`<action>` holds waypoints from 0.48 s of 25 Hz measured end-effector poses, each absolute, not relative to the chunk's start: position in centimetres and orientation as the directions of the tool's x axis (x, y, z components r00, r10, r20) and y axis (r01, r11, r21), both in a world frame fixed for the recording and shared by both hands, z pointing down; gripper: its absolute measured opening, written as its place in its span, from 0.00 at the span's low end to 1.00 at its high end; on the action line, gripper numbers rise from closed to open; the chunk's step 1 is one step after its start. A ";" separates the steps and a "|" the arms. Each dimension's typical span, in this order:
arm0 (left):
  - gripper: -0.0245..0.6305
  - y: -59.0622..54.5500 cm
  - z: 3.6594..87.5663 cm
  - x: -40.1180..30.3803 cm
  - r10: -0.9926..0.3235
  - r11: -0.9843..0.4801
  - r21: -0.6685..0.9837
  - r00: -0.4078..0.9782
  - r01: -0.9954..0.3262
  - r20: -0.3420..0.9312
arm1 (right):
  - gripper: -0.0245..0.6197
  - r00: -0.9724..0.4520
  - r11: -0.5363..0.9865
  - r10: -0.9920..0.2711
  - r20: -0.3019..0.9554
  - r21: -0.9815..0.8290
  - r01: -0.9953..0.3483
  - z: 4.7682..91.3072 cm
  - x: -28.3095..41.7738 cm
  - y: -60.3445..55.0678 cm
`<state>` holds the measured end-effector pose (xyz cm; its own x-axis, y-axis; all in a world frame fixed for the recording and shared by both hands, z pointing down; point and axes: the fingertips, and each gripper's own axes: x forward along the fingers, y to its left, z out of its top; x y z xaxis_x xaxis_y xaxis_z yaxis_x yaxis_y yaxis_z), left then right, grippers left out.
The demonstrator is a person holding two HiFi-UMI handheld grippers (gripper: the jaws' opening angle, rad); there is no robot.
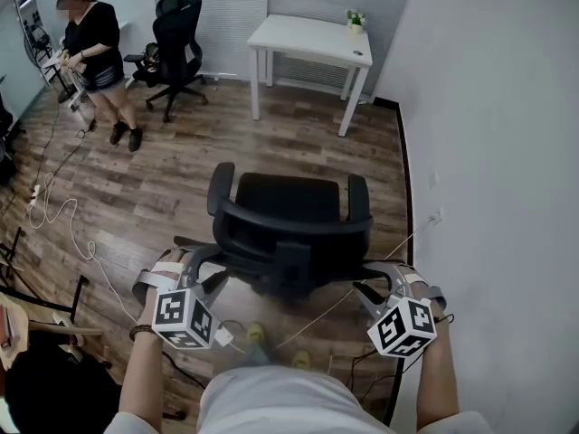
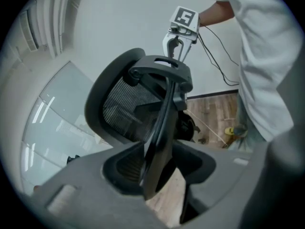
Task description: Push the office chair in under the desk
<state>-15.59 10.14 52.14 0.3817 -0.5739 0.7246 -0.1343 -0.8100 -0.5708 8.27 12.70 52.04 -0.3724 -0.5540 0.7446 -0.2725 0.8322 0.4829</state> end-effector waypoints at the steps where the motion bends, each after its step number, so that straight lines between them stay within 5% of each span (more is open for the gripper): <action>1: 0.32 10.0 52.3 -15.6 -0.570 -0.812 -0.571 0.376 -0.119 0.731 | 0.25 -0.362 0.831 -0.555 0.749 0.489 -0.263 52.2 8.3 12.5; 12: 0.31 8.6 54.3 -14.8 -0.538 -0.822 -0.569 0.337 -0.007 0.773 | 0.26 -0.344 0.846 -0.533 0.773 0.472 -0.248 52.6 8.2 11.8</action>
